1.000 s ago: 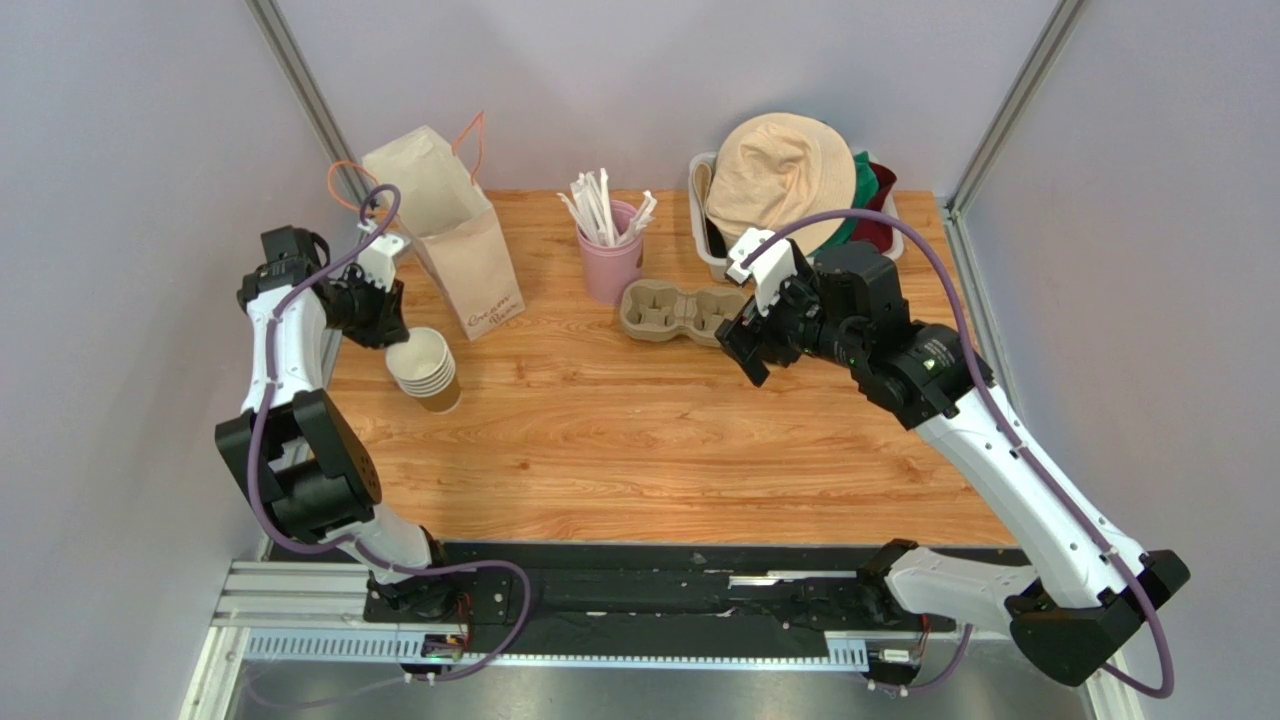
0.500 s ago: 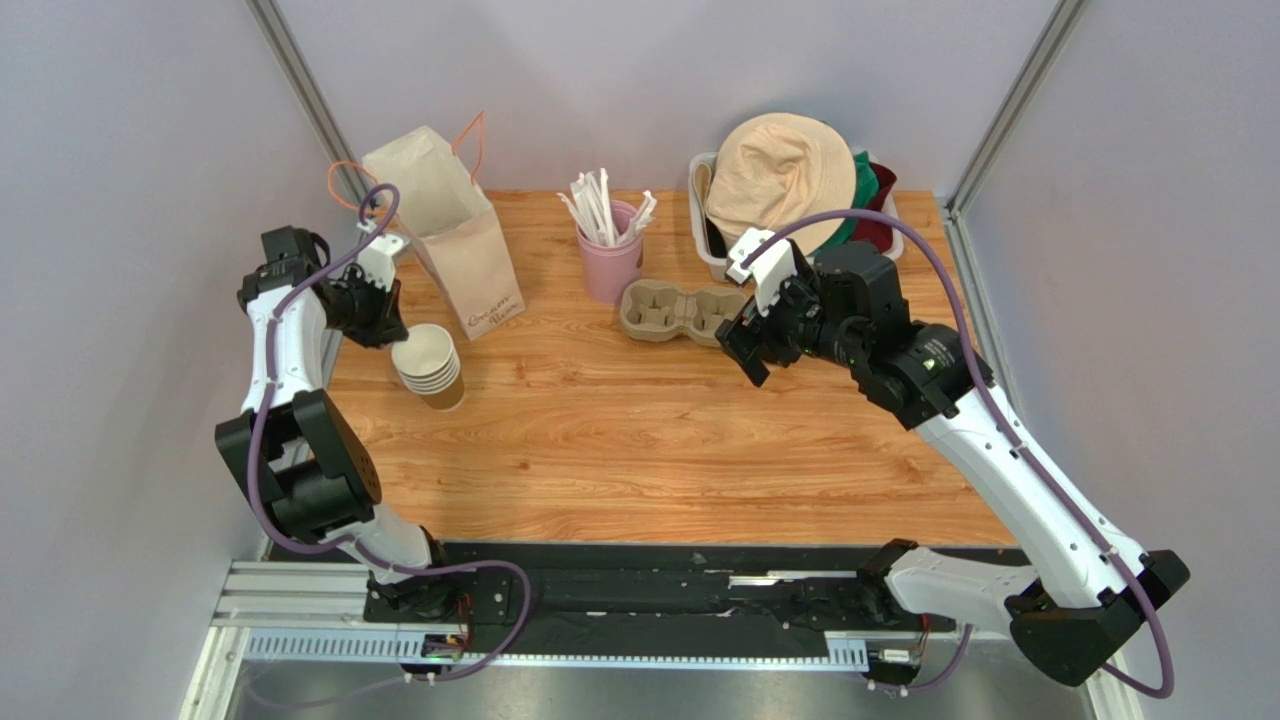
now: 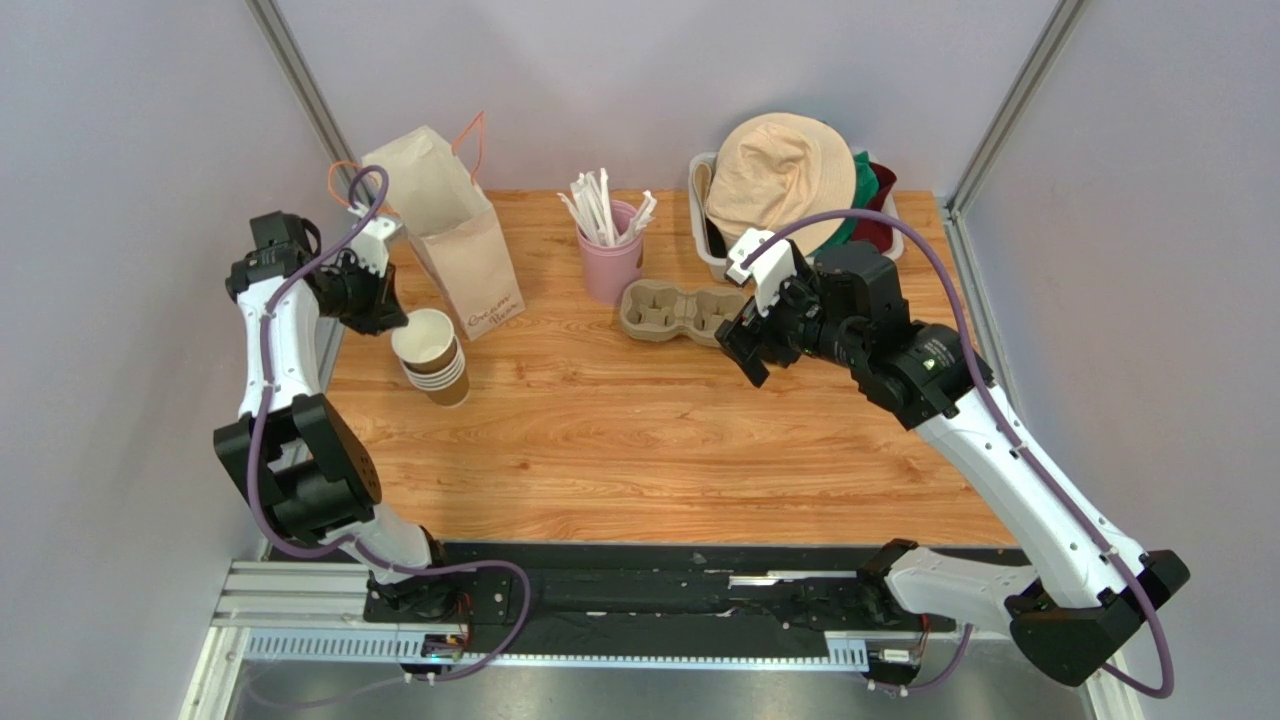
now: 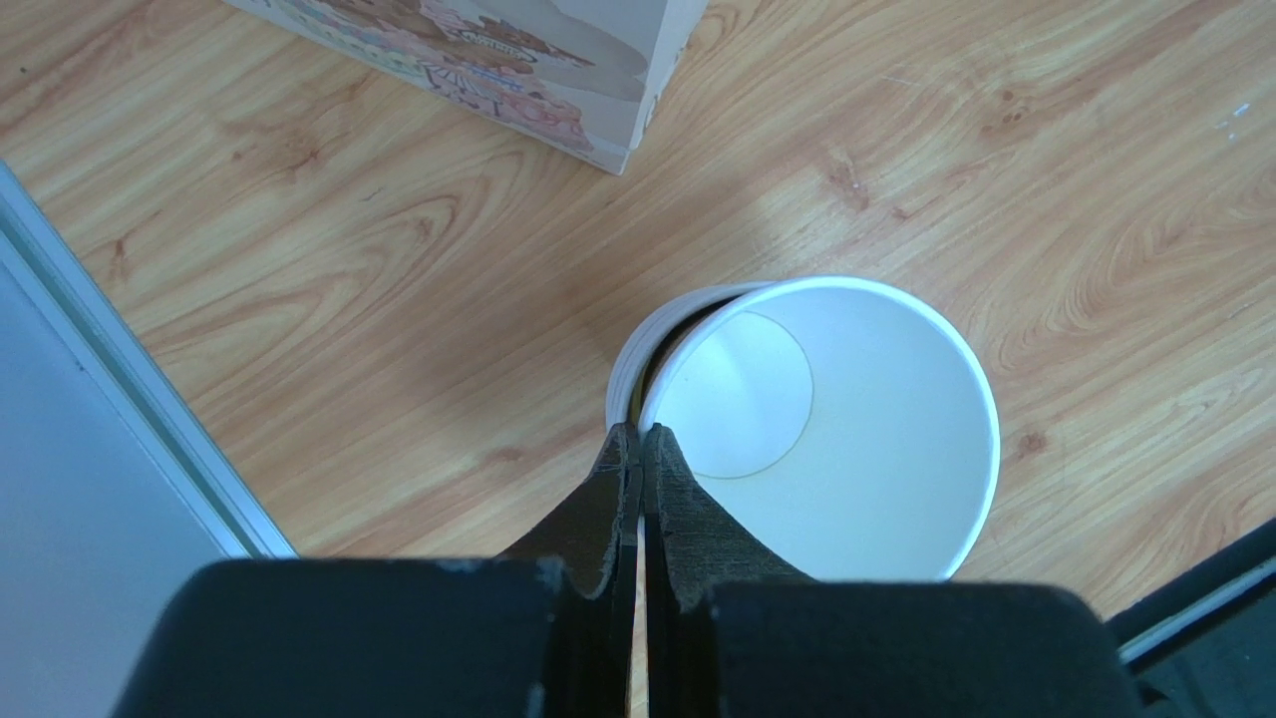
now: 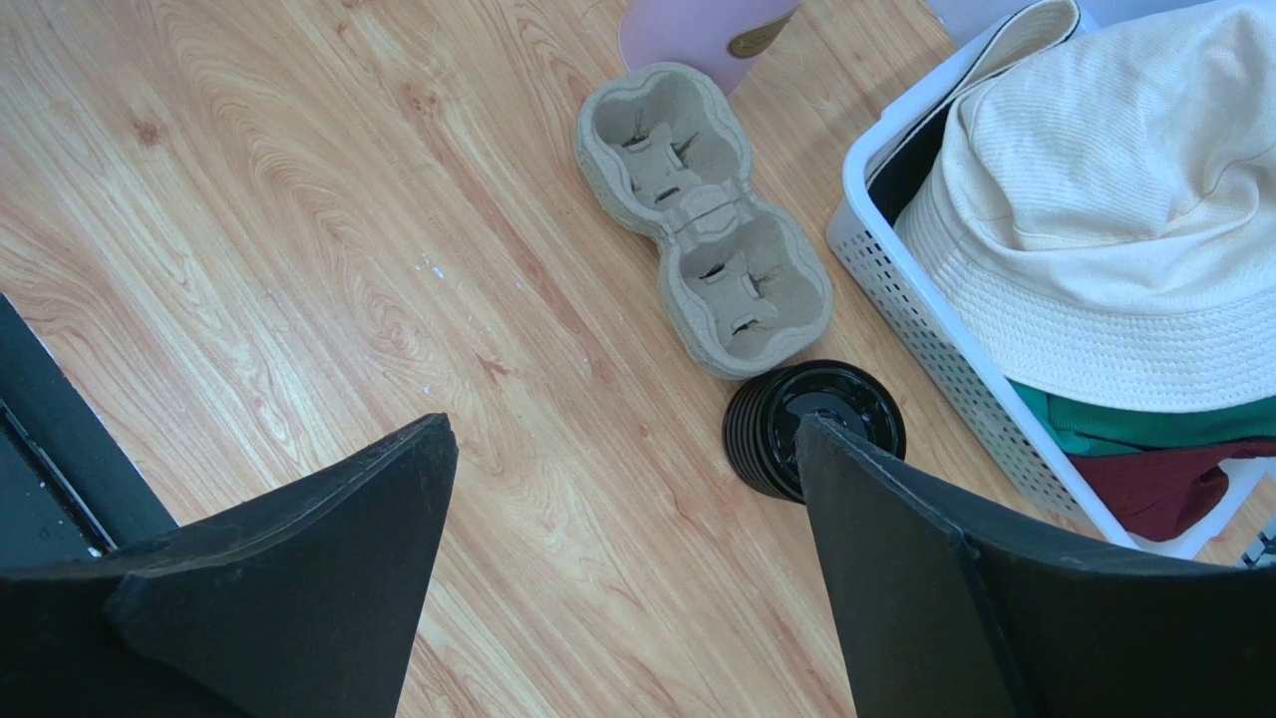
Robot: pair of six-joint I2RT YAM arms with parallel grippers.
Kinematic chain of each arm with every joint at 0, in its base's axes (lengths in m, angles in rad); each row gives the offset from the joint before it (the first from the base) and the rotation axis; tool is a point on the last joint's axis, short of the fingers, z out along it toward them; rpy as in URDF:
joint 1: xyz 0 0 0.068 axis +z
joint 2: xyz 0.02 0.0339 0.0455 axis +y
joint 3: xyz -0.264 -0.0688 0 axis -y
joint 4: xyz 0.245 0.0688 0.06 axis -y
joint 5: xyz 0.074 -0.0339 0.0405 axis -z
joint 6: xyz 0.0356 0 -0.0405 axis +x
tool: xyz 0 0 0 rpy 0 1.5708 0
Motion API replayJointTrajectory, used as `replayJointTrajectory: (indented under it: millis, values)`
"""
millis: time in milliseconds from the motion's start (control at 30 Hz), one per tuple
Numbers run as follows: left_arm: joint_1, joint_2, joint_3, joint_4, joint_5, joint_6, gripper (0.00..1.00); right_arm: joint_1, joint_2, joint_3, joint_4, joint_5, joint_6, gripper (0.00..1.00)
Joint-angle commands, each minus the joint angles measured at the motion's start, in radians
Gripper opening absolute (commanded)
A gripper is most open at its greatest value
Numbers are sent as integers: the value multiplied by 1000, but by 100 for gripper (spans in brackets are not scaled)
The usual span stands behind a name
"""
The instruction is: Pack the takeout coffee
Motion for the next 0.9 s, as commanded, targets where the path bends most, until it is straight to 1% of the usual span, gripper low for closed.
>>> replayJointTrajectory:
  millis: [0,133,333,467,500,533,600,633,700,733,767,800,833,867]
  values:
    - [12,-32,68,-42,65,-6,0,-6,-5,16,28,-11,9,91]
    - [18,-57,128,-86,89,-3,0,-8,1,24,26,-8,10,91]
    - [18,-150,217,-140,123,-11,0,-9,13,36,35,18,27,91]
    - [-3,-205,289,-215,156,-8,0,-37,56,67,52,98,62,92]
    - [-21,-213,292,-232,146,4,0,-63,71,76,54,107,73,92]
    - [-75,-224,289,-241,110,4,0,-81,83,85,52,112,82,92]
    - [-138,-267,253,-241,80,0,0,-141,119,103,57,107,118,91]
    - [-205,-280,239,-235,61,-8,0,-159,130,107,61,104,130,91]
    - [-274,-317,194,-205,39,-47,0,-220,165,113,69,100,167,91]
    - [-344,-327,181,-194,18,-58,0,-242,179,114,72,98,181,91]
    - [-374,-337,171,-165,13,-72,0,-264,188,113,77,95,191,91]
    - [-399,-342,153,-148,17,-107,0,-311,214,111,86,89,219,90]
    - [-443,-342,144,-129,40,-123,0,-339,225,111,91,81,233,90]
    - [-461,-333,133,-100,56,-144,0,-366,237,113,94,46,248,90]
